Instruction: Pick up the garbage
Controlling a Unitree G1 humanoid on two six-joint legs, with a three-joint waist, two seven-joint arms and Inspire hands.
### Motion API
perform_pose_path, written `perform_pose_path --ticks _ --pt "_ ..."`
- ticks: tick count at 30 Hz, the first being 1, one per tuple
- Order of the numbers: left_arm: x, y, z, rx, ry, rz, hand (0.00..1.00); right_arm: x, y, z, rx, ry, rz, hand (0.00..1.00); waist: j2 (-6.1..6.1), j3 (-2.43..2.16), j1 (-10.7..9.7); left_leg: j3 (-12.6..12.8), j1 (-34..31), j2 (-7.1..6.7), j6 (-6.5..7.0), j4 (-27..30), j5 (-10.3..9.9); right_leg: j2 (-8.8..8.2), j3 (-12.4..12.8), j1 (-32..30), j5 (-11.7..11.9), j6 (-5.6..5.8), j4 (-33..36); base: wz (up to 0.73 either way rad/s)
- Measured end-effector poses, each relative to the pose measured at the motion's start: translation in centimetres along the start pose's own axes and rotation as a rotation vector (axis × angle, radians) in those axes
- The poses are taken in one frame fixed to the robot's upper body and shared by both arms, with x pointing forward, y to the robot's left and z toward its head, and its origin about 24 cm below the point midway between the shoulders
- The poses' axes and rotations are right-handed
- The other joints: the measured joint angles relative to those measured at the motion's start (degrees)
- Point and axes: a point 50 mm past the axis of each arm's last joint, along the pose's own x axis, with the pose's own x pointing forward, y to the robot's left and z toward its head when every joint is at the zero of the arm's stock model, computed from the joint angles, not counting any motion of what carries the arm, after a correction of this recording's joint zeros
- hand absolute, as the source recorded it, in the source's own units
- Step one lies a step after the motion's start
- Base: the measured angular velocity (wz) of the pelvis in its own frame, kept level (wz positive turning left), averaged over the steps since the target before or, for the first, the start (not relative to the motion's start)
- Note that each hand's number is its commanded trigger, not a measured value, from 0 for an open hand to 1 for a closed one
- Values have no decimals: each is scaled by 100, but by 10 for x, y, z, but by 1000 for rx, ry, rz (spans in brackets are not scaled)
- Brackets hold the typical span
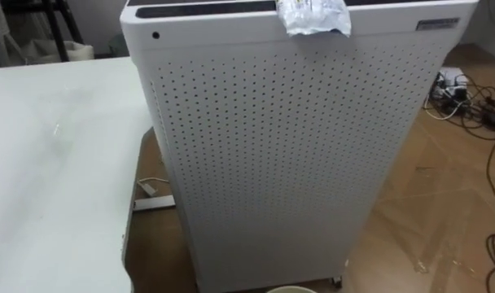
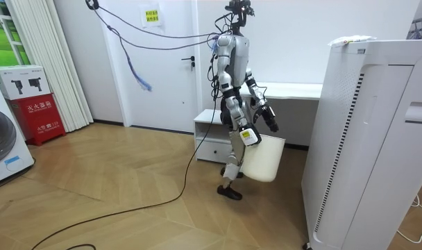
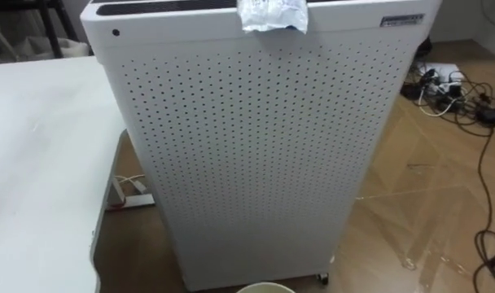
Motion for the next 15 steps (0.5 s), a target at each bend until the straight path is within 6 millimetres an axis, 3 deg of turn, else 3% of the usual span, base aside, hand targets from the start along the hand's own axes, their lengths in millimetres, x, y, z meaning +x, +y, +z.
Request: perform_pose_path --ticks 2,3,4,5,6,7,8,10,11,12,13,14,15 --pt "-2 2 -7 -20 30 8 0 -1 0 -4 4 9 2 100 88 2 9 -120 -459 262 58 1140 123 218 165 117 -120 -107 161 -20" --pt "-2 2 -9 -25 35 8 0 -1 0 -5 9 12 2 100 39 31 37 -147 -550 281 38 1297 182 266 257 159 -167 -152 213 -4" --pt "-2 0 -10 -30 41 5 0 -2 -2 -6 15 16 -5 100 34 27 36 -171 -705 146 74 1313 126 270 371 170 -265 -228 291 0" --pt "-1 -1 -9 -31 36 3 0 -3 -6 -5 12 17 -17 100 24 28 37 -168 -927 -132 147 1048 66 267 543 152 -312 -246 316 -3" --pt "-1 -1 -8 -32 36 2 0 -3 -8 -6 10 22 -21 100 9 25 58 -174 -1014 -243 149 817 78 257 635 154 -324 -242 311 -32" --pt "-2 -1 -10 -33 41 3 0 -4 -11 -6 6 30 -27 100 1 22 167 -135 -1146 -453 112 237 140 251 796 184 -333 -227 273 -64" --pt "-3 0 -13 -40 52 8 0 -4 -10 -6 2 32 -29 100 0 23 267 -143 -1246 -579 110 -429 321 250 873 212 -337 -209 271 -70" --pt "-4 1 -19 -51 76 17 0 -4 -7 -9 -14 43 -20 100 -5 12 299 -197 -1292 -619 188 -1323 705 284 893 288 -455 -214 267 -47" --pt "-5 1 -21 -62 84 24 0 -4 -5 -12 -22 52 -15 100 -40 -24 328 -213 -1311 -615 237 -1573 1096 276 920 322 -570 -179 288 -35" --pt "-5 1 -22 -63 86 26 0 -4 -6 -12 -24 54 -16 100 -6 -78 329 -208 -1288 -630 299 -1612 1241 261 919 328 -608 -140 275 -40" --pt "-5 3 -22 -69 81 35 0 -4 -6 -11 -29 50 -15 100 -33 -86 330 -203 -1257 -661 457 -1631 1444 206 871 363 -656 -75 194 -52" --pt "-7 5 -23 -81 85 46 0 -4 -4 -12 -27 53 -10 100 -92 -81 389 -212 -1222 -718 579 -1564 1591 108 739 419 -695 -4 110 -53" --pt "-7 7 -25 -88 89 52 0 -4 -3 -12 -25 53 -7 100 -128 -77 390 -202 -1210 -745 596 -1501 1529 47 690 469 -704 22 46 -40"
